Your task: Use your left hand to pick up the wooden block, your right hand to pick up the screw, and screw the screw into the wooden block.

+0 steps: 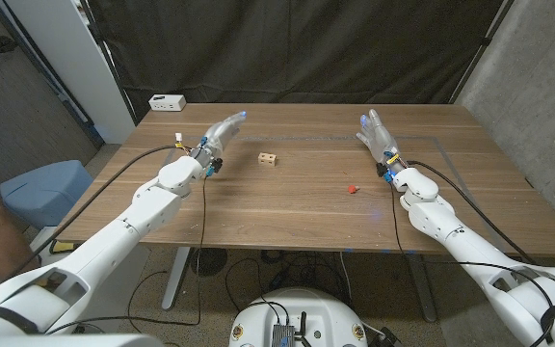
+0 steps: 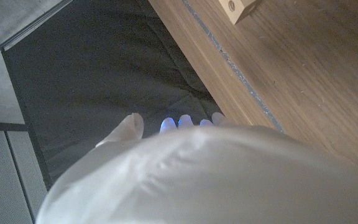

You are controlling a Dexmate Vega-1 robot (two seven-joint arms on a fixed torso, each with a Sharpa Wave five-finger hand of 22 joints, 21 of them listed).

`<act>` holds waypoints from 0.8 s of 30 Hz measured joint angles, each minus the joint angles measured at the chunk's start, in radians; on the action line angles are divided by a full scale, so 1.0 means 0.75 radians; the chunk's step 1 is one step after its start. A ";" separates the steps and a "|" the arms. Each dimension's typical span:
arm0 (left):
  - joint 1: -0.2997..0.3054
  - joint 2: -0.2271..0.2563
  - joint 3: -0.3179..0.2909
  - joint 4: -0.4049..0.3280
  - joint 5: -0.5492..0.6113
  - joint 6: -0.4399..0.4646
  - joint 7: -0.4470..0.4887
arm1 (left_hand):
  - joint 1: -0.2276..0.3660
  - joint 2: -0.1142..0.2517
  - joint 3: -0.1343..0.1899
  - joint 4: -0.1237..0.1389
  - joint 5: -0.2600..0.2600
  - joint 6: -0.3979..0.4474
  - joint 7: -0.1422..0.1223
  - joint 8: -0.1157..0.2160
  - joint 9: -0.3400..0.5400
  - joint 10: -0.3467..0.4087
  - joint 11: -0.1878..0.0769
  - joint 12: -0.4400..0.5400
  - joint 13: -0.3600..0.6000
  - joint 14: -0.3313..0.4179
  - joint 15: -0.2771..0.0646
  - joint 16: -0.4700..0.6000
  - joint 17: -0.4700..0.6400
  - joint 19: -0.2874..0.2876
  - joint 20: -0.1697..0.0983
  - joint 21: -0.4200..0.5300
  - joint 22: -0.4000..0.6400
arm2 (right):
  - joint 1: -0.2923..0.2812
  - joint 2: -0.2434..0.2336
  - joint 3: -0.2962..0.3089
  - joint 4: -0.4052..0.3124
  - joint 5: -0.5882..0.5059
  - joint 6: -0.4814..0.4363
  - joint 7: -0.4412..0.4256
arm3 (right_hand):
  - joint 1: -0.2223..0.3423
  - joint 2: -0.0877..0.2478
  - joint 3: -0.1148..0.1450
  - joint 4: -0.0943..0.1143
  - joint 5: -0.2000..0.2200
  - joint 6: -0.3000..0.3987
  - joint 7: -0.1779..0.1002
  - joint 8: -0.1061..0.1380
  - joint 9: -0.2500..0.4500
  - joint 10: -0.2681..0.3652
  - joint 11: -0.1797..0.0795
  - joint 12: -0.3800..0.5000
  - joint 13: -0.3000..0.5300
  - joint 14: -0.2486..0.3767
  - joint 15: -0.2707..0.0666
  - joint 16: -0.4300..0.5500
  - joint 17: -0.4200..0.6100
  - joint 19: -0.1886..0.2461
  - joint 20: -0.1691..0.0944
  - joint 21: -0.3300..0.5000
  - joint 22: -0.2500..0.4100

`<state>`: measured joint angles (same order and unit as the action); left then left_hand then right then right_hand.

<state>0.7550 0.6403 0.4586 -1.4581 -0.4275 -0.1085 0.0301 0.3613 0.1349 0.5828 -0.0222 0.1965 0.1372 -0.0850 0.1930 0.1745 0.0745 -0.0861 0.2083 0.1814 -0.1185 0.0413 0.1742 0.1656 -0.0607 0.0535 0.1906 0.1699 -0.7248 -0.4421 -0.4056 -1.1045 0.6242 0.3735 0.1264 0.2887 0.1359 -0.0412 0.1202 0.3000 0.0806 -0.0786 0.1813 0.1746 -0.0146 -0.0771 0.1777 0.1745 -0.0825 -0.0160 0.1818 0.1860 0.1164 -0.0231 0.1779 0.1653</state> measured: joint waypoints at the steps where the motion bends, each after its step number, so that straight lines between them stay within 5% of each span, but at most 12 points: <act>1: -0.002 0.005 0.002 -0.005 0.013 0.012 0.001 | 0.003 -0.001 0.003 -0.009 0.000 0.002 -0.002 0.000 0.000 0.000 0.000 0.000 0.000 -0.003 -0.003 0.000 0.000 0.000 0.000 0.000 0.000 | 0.002 0.002 -0.001 0.004 -0.001 0.003 0.000 | 0.000 0.000 0.000 0.000 0.000 0.000 0.000 0.000 0.000 0.000 0.000 0.000 0.000 0.000 0.000 0.000 0.000 0.000 0.000 0.000 0.000; 11: -0.011 0.028 0.010 -0.028 0.162 0.139 0.006 | 0.036 -0.013 0.010 -0.057 0.015 0.033 -0.018 0.000 0.000 0.023 -0.023 0.000 0.000 -0.022 -0.022 0.000 0.000 -0.027 0.011 -0.008 0.000 | 0.006 0.010 -0.011 0.010 -0.020 0.029 0.000 | 0.000 0.000 0.006 -0.006 0.000 0.000 0.000 0.000 0.000 -0.005 -0.005 0.000 0.000 -0.001 -0.001 0.000 0.000 0.000 0.000 0.000 0.000; 12: -0.052 0.110 0.050 -0.115 0.190 0.161 0.004 | 0.036 -0.013 0.010 -0.064 0.015 0.036 -0.021 0.000 0.000 0.023 -0.023 0.000 0.000 -0.024 -0.024 0.000 0.000 -0.029 0.010 -0.008 0.000 | 0.006 0.010 -0.012 0.008 -0.020 0.029 0.000 | 0.000 0.000 0.006 -0.006 0.000 0.000 0.000 0.000 0.000 -0.005 -0.005 0.000 0.000 -0.006 -0.006 0.000 0.000 0.000 0.000 0.000 0.000; 24: -0.123 0.220 0.109 -0.240 0.374 0.285 -0.048 | 0.086 -0.063 -0.003 -0.144 0.015 0.073 -0.058 0.000 0.000 0.085 -0.074 0.010 0.004 -0.006 -0.042 0.005 0.000 -0.043 0.010 -0.008 0.000 | -0.013 0.001 -0.016 -0.030 -0.042 0.029 -0.033 | 0.000 0.000 0.006 -0.006 0.000 0.000 0.000 0.000 0.000 -0.007 -0.007 -0.001 0.000 -0.007 -0.007 0.000 0.000 0.000 0.000 0.000 0.000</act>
<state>0.6624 0.8055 0.5402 -1.6378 -0.1469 0.1054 -0.0059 0.4259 0.0876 0.5804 -0.1302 0.2074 0.1917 -0.1287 0.1929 0.1744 0.1380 -0.1419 0.2160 0.1841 -0.1232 0.0097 0.1781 0.1654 -0.0929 0.0606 0.1848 0.1698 -0.7343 -0.4413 -0.4173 -1.1268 0.5925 0.3955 0.1015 0.2887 0.1359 -0.0368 0.1158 0.2999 0.0805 -0.0786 0.1813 0.1745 -0.0200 -0.0824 0.1773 0.1744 -0.0881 -0.0216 0.1818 0.1862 0.1163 -0.0231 0.1779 0.1652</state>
